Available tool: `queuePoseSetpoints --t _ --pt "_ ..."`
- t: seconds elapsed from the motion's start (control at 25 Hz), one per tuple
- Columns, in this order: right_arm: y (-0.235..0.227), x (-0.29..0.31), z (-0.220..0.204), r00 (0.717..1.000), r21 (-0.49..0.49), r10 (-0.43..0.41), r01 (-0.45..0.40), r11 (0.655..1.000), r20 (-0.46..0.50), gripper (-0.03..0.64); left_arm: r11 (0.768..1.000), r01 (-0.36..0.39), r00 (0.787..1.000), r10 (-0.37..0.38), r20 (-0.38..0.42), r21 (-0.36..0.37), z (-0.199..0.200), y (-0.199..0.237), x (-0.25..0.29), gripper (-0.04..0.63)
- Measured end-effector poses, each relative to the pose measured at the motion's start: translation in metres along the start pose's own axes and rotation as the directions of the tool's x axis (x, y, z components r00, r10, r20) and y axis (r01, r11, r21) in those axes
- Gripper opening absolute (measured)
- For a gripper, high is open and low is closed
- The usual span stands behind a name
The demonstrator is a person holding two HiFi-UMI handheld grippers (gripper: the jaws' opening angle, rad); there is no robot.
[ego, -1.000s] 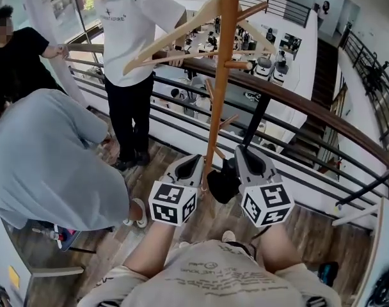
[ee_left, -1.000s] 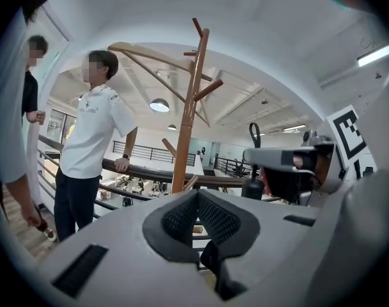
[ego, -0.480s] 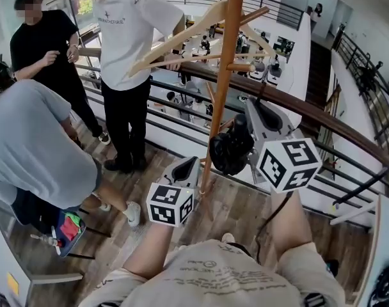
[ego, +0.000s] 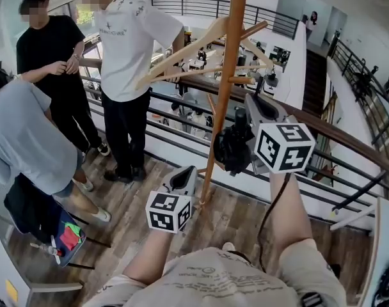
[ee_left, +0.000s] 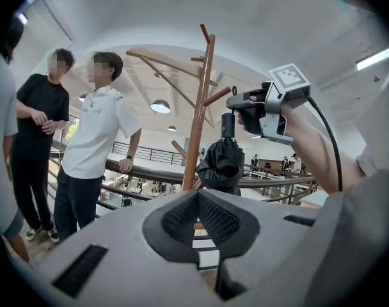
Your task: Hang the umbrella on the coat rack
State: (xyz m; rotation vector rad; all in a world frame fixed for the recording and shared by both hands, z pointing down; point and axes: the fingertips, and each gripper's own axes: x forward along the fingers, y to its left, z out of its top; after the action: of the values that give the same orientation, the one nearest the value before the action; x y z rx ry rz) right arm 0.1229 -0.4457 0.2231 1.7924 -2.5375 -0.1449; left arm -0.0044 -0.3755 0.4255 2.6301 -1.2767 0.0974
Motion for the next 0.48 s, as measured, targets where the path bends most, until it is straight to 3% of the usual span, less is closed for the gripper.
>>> queuePoseSetpoints --t 0.48 --pt "0.009 0.011 -0.001 0.999 -0.021 0.024 -0.025 0.999 -0.034 0.005 1.000 -0.001 1.000 0.001 -0.008 -0.013 -0.006 0.004 0.002 0.005"
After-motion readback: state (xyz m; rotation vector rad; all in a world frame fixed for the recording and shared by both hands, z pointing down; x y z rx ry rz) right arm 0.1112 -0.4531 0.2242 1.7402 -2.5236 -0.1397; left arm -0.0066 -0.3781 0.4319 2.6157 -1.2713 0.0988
